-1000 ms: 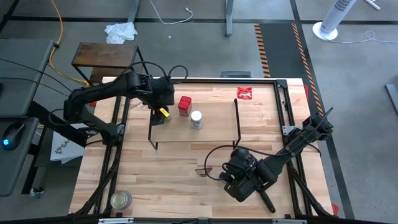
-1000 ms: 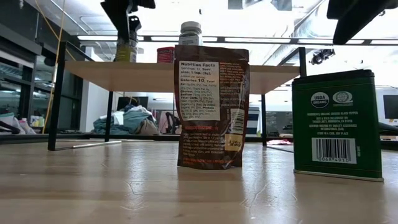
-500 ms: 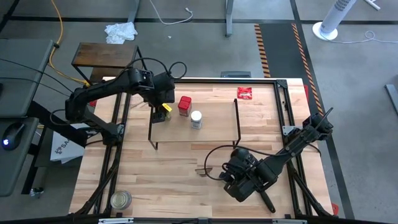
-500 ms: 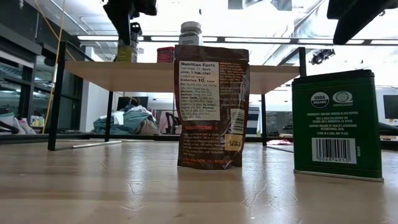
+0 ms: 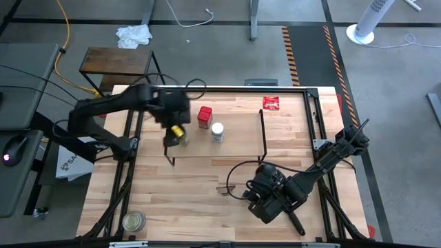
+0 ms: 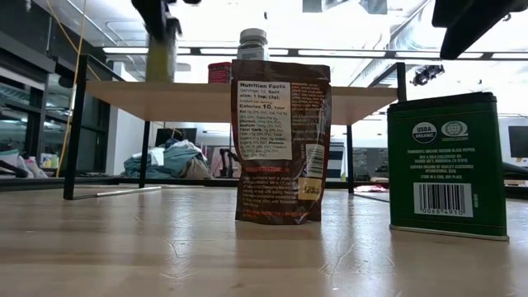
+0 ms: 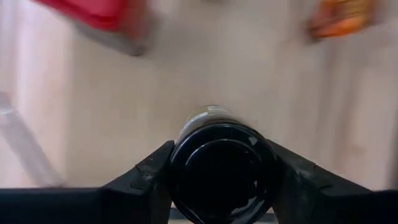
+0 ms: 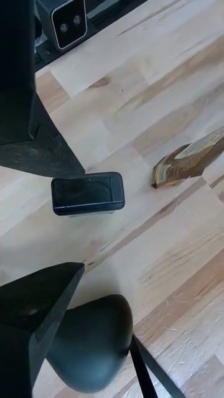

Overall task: Shelf spices
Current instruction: Remove the black seasoning bottle from the shelf

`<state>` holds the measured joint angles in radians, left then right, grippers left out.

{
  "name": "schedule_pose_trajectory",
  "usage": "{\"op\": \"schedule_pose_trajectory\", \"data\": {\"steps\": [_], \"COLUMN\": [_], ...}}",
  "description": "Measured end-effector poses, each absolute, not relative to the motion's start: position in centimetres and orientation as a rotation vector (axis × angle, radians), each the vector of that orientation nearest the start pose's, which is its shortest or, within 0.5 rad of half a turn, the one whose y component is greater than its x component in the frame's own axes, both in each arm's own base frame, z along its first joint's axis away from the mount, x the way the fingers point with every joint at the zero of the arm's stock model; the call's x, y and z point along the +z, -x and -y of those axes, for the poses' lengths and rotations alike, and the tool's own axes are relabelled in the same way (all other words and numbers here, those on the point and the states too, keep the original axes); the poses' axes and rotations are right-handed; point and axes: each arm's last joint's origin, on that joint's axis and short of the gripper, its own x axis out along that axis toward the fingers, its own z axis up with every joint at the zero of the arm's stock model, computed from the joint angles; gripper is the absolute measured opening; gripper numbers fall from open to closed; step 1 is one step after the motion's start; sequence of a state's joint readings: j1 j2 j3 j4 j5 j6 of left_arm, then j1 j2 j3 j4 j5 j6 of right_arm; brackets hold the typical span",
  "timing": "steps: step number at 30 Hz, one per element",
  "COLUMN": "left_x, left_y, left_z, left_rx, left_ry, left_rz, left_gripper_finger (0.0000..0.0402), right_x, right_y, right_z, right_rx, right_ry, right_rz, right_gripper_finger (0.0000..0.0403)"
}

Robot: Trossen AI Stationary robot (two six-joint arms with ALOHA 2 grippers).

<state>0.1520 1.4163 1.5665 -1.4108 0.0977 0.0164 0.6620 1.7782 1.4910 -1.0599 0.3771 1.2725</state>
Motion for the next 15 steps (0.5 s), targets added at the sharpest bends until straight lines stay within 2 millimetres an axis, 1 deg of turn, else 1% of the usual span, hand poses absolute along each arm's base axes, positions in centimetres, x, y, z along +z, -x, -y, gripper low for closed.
{"op": "schedule_pose_trajectory", "data": {"steps": [2, 5, 7, 8, 9, 11, 13, 15], "left_x": [38.1, 39.7, 40.2, 40.1, 39.8, 38.2, 36.1, 33.3], "left_y": [-22.5, -20.1, -18.6, -17.9, -17.3, -16.3, -15.7, -15.1], "left_z": [-1.3, 2.8, 5.9, 7.5, 9.0, 12.1, 15.2, 17.9], "left_rx": [-0.012, -0.076, -0.092, -0.096, -0.097, -0.100, -0.115, -0.114], "left_ry": [0.188, 0.227, 0.209, 0.189, 0.169, 0.127, 0.090, 0.039], "left_rz": [-1.203, -1.140, -1.127, -1.127, -1.131, -1.158, -1.191, -1.246], "left_gripper_finger": [0.0192, 0.0192, 0.0192, 0.0192, 0.0192, 0.0192, 0.0192, 0.0192], "right_x": [25.8, 25.8, 25.8, 25.8, 25.8, 25.7, 25.7, 25.7], "right_y": [-28.0, -27.7, -27.6, -27.5, -27.5, -27.5, -27.5, -27.5], "right_z": [-20.6, -20.8, -20.8, -20.9, -20.9, -20.8, -20.8, -20.8], "right_rx": [-0.488, -0.488, -0.493, -0.493, -0.495, -0.499, -0.494, -0.490], "right_ry": [-0.429, -0.410, -0.395, -0.389, -0.385, -0.380, -0.370, -0.364], "right_rz": [-1.073, -1.070, -1.062, -1.062, -1.064, -1.068, -1.071, -1.072], "right_gripper_finger": [0.0229, 0.0229, 0.0229, 0.0229, 0.0229, 0.0229, 0.0229, 0.0229]}}
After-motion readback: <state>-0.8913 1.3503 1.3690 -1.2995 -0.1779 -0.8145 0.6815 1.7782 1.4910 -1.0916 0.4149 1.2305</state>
